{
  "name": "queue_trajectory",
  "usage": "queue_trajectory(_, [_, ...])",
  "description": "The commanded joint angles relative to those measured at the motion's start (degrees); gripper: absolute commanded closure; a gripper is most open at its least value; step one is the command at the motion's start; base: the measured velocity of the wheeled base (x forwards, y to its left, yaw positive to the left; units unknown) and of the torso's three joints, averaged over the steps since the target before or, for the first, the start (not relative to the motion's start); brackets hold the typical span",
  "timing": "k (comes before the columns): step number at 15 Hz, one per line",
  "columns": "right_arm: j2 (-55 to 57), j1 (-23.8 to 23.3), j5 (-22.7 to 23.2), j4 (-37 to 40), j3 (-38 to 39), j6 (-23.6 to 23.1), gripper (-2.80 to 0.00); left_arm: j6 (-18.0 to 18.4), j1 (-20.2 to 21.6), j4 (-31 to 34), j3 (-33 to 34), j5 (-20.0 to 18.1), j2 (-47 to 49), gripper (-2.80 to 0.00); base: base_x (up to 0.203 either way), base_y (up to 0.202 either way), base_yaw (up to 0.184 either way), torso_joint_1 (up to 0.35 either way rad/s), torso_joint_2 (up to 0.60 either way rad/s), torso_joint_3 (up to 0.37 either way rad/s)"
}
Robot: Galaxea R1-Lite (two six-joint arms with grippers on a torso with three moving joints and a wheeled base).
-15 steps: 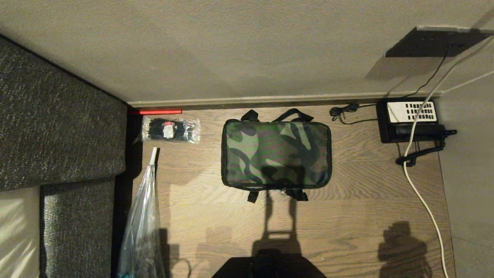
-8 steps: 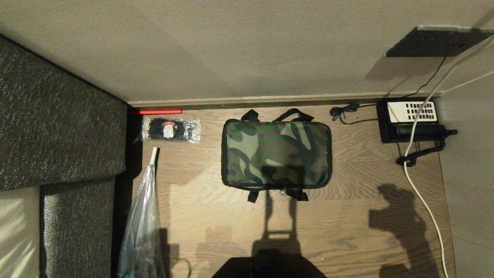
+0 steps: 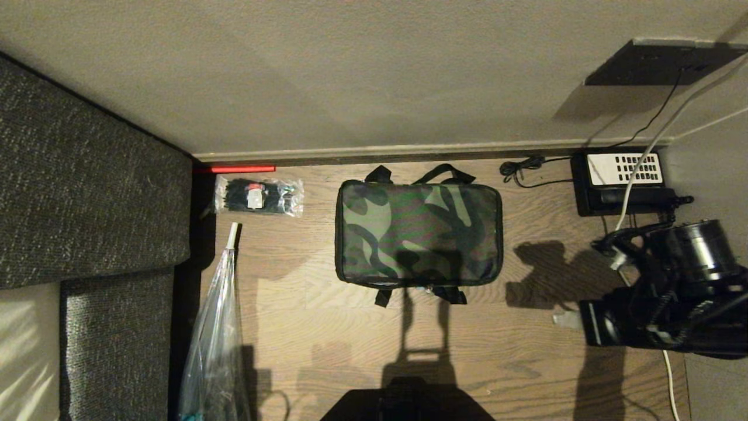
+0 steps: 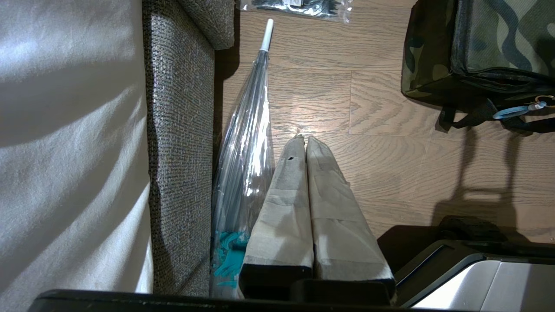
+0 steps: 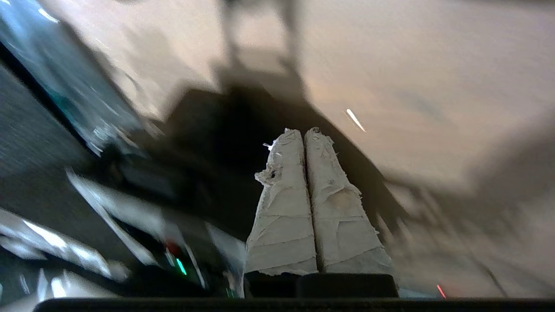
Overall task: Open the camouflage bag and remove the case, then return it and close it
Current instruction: Open the top of the storage box
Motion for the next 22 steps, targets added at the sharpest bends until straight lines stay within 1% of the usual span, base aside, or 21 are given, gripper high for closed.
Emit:
queue_trajectory(1, [12.60,7.39,0.04,-17.21,0.34,3.84,0.00,-0.05,0.04,-0.02,0.18,0.02,-0.05,0.00,0.000,0.000,0.000,0.000,0.00,0.000])
queue_trajectory(3, [14.19,12.27,-0.27,-22.86,1.78,5.36,0.00,-0.10,0.04,-0.02,0.18,0.02,-0.11,0.00,0.000,0.000,0.000,0.000,0.00,0.000])
queue_trajectory(4, [15.48,14.41,-0.72,-26.01,2.34,5.98,-2.80,-0.10,0.04,-0.02,0.18,0.02,-0.11,0.00,0.000,0.000,0.000,0.000,0.00,0.000])
queue_trajectory(6, [19.07,17.75,-3.12,-30.80,2.72,7.48,-2.80,-0.02,0.04,-0.02,0.18,0.02,-0.04,0.00,0.000,0.000,0.000,0.000,0.00,0.000])
queue_trajectory(8, [24.33,20.74,-10.65,-35.57,1.32,7.13,-2.80,-0.02,0.04,-0.02,0.18,0.02,-0.07,0.00,0.000,0.000,0.000,0.000,0.00,0.000])
queue_trajectory(9, [26.83,21.93,-14.10,-37.52,0.63,5.99,-2.80,-0.02,0.04,-0.02,0.18,0.02,-0.08,0.00,0.000,0.000,0.000,0.000,0.00,0.000])
queue_trajectory(10, [29.13,22.74,-17.03,-39.73,0.21,3.56,-2.80,-0.02,0.04,-0.02,0.18,0.02,-0.05,0.00,0.000,0.000,0.000,0.000,0.00,0.000])
queue_trajectory(11, [30.79,23.22,-18.31,-42.86,-0.01,1.37,-2.80,-0.02,0.04,-0.02,0.18,0.02,-0.11,0.00,0.000,0.000,0.000,0.000,0.00,0.000])
queue_trajectory(14, [35.25,23.74,-18.64,-53.28,-1.53,1.27,-2.80,-0.04,0.04,-0.02,0.18,0.02,-0.09,0.00,0.000,0.000,0.000,0.000,0.00,0.000])
queue_trajectory(16, [36.64,23.79,-18.82,-54.39,-2.81,1.42,-2.80,-0.02,0.04,-0.02,0.18,0.02,-0.11,0.00,0.000,0.000,0.000,0.000,0.00,0.000])
queue_trajectory(17, [37.35,23.98,-18.92,-54.61,-3.73,2.35,-2.80,-0.02,0.04,-0.02,0.18,0.02,-0.06,0.00,0.000,0.000,0.000,0.000,0.00,0.000])
queue_trajectory(20, [39.86,24.30,-19.18,-58.05,-4.01,2.55,-2.80,-0.02,0.04,-0.02,0.18,0.02,-0.06,0.00,0.000,0.000,0.000,0.000,0.00,0.000])
queue_trajectory(22, [41.20,24.32,-19.26,-58.34,-4.98,3.08,-2.80,-0.10,0.04,-0.02,0.18,0.02,-0.11,0.00,0.000,0.000,0.000,0.000,0.00,0.000])
